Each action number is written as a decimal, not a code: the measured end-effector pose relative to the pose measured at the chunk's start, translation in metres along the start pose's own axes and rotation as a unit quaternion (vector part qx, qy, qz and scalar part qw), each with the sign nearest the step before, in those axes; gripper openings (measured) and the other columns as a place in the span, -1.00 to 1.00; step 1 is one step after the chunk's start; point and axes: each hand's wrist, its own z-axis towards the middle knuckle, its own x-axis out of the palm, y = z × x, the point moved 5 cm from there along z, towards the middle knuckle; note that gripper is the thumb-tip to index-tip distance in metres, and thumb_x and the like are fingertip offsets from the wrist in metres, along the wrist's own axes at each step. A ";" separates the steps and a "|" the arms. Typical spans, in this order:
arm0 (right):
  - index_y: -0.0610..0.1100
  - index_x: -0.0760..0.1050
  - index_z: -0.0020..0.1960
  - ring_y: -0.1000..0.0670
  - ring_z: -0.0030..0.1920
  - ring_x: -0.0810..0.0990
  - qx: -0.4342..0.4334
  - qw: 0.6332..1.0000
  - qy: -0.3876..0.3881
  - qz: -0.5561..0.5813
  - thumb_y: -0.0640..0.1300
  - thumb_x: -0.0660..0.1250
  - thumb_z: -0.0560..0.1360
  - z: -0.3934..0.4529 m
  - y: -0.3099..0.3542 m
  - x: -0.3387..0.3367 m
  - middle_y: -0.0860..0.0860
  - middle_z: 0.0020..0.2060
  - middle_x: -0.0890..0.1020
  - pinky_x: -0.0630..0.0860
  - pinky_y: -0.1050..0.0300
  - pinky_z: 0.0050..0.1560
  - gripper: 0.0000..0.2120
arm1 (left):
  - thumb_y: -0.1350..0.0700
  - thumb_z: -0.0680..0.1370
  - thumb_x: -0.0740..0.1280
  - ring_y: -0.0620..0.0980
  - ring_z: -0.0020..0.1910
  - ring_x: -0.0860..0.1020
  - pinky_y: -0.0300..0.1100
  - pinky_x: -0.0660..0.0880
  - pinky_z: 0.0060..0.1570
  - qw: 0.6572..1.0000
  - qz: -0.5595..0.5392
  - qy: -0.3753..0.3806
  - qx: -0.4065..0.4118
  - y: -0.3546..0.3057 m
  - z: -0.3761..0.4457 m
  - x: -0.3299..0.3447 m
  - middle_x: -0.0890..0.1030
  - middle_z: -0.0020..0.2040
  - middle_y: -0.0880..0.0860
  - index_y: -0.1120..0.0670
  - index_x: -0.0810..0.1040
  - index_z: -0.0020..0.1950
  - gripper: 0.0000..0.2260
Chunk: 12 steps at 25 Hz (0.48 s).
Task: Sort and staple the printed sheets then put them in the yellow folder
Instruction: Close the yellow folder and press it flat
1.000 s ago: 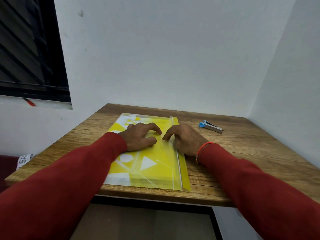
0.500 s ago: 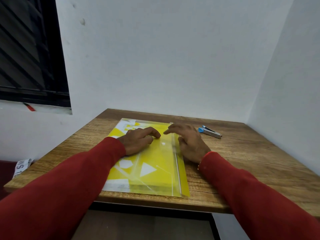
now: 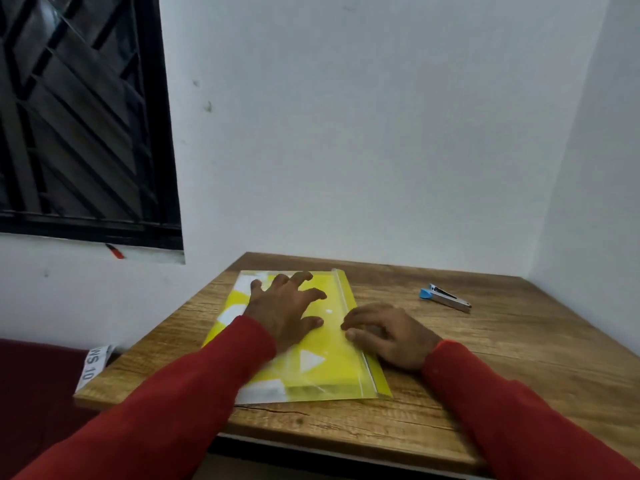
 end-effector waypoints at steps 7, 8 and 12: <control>0.18 0.50 0.31 0.23 0.33 0.41 -0.012 0.994 0.071 -0.088 0.53 -0.03 0.42 0.000 0.038 0.009 0.23 0.33 0.50 0.24 -0.10 0.34 -0.31 | -0.49 0.51 -0.02 0.15 0.61 -0.05 0.33 -0.13 0.49 0.988 -0.037 0.128 -0.077 0.018 -0.071 0.014 0.03 0.63 -0.13 -0.38 0.07 0.53 -0.41; 0.19 0.41 0.40 0.21 0.41 0.34 0.005 0.989 0.108 -0.099 0.57 -0.08 0.38 0.004 0.042 0.016 0.23 0.42 0.41 0.16 -0.11 0.38 -0.23 | -0.45 0.54 -0.02 0.18 0.61 -0.09 0.33 -0.19 0.49 0.987 -0.042 0.134 -0.081 0.029 -0.063 0.016 0.00 0.64 -0.13 -0.38 0.04 0.53 -0.44; 0.16 0.05 0.58 0.09 0.58 -0.02 0.063 0.976 0.181 -0.105 0.45 0.01 0.50 0.031 0.036 0.042 0.19 0.58 0.06 -0.15 -0.24 0.50 -0.27 | -0.33 0.59 0.01 0.19 0.61 -0.13 0.33 -0.21 0.48 0.982 -0.077 0.153 -0.078 0.069 -0.022 0.031 -0.05 0.64 -0.14 -0.40 0.04 0.52 -0.52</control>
